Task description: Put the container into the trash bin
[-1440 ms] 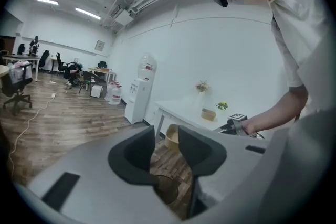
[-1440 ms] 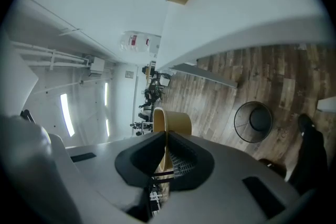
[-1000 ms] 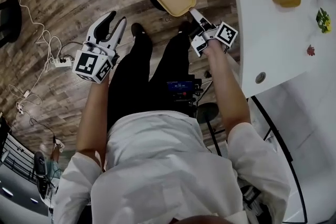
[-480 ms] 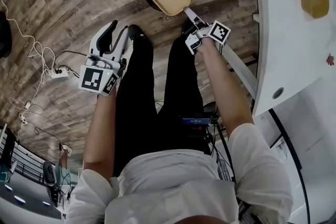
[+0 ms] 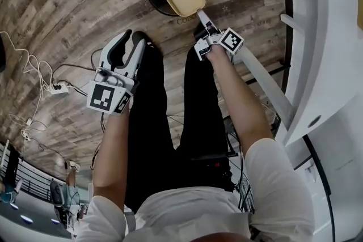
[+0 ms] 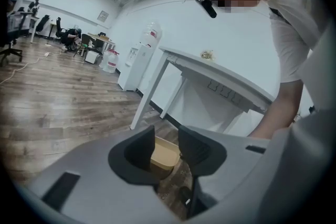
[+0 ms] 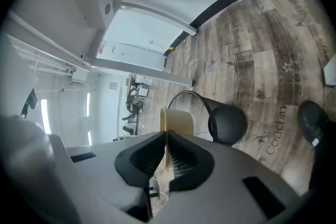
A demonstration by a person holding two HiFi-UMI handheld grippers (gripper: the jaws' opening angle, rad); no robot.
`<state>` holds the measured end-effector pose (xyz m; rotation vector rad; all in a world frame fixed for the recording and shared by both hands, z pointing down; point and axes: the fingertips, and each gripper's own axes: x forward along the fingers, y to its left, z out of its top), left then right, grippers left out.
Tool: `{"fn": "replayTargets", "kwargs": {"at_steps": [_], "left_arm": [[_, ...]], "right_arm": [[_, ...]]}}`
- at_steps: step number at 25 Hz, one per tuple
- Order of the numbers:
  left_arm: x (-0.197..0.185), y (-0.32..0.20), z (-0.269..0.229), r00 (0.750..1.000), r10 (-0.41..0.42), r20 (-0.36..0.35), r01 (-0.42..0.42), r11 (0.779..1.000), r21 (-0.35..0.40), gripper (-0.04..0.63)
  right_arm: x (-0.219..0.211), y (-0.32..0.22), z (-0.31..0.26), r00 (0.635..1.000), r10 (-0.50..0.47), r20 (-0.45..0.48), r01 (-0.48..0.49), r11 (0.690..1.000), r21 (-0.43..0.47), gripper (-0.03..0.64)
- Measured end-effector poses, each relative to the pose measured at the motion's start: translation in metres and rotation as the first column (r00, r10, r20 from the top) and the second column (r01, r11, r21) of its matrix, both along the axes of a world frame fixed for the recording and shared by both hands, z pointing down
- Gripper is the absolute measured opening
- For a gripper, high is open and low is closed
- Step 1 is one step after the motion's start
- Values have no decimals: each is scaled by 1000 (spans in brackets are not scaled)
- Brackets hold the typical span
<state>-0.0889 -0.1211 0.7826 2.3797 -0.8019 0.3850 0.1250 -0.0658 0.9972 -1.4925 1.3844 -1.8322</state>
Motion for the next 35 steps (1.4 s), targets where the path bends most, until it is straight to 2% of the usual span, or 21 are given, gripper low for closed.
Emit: {"fn": "replayTargets", "kwargs": {"at_steps": [5, 10, 14, 17, 19, 21, 25, 29, 31, 32, 34, 35], "left_arm": [[1, 15, 25, 1000, 26, -1, -26, 999, -37, 135], [-2, 20, 32, 999, 37, -1, -37, 998, -47, 135], [-2, 21, 31, 999, 46, -4, -46, 998, -48, 135], [0, 20, 28, 999, 54, -7, -54, 998, -44, 135], [1, 17, 27, 998, 57, -12, -58, 998, -40, 135], [2, 15, 22, 998, 57, -17, -57, 998, -36, 135], [7, 11, -4, 999, 40, -26, -40, 999, -15, 135], [14, 3, -51, 1000, 12, -26, -12, 1000, 28, 135], [12, -4, -85, 999, -13, -33, 15, 998, 54, 135], [11, -12, -104, 999, -31, -42, 34, 996, 77, 135], [9, -36, -146, 997, -56, -61, 65, 987, 147, 135], [10, -47, -169, 996, -62, -69, 74, 980, 187, 135]], "right_arm": [[-3, -3, 27, 999, 8, -49, -11, 998, -56, 43], [-20, -23, 25, 996, 68, 57, -71, 996, 53, 44], [-24, -27, 22, 996, 64, 54, -68, 996, 56, 44], [-21, -23, 30, 998, 64, 4, -64, 998, 14, 48], [-17, -18, 37, 997, 68, -30, -69, 997, -37, 192], [-17, -11, 35, 998, 50, -37, -53, 996, -74, 201], [-23, -4, -2, 1000, -18, -6, 17, 998, -66, 199], [-31, -21, -88, 994, -102, 22, 101, 994, 52, 195], [-39, -36, -151, 987, -163, 5, 160, 976, 148, 177], [-44, -48, -185, 979, -205, -16, 204, 956, 210, 164], [-56, -76, -256, 952, -296, -77, 304, 887, 346, 144], [-63, -90, -295, 934, -334, -125, 355, 839, 413, 140]]}}
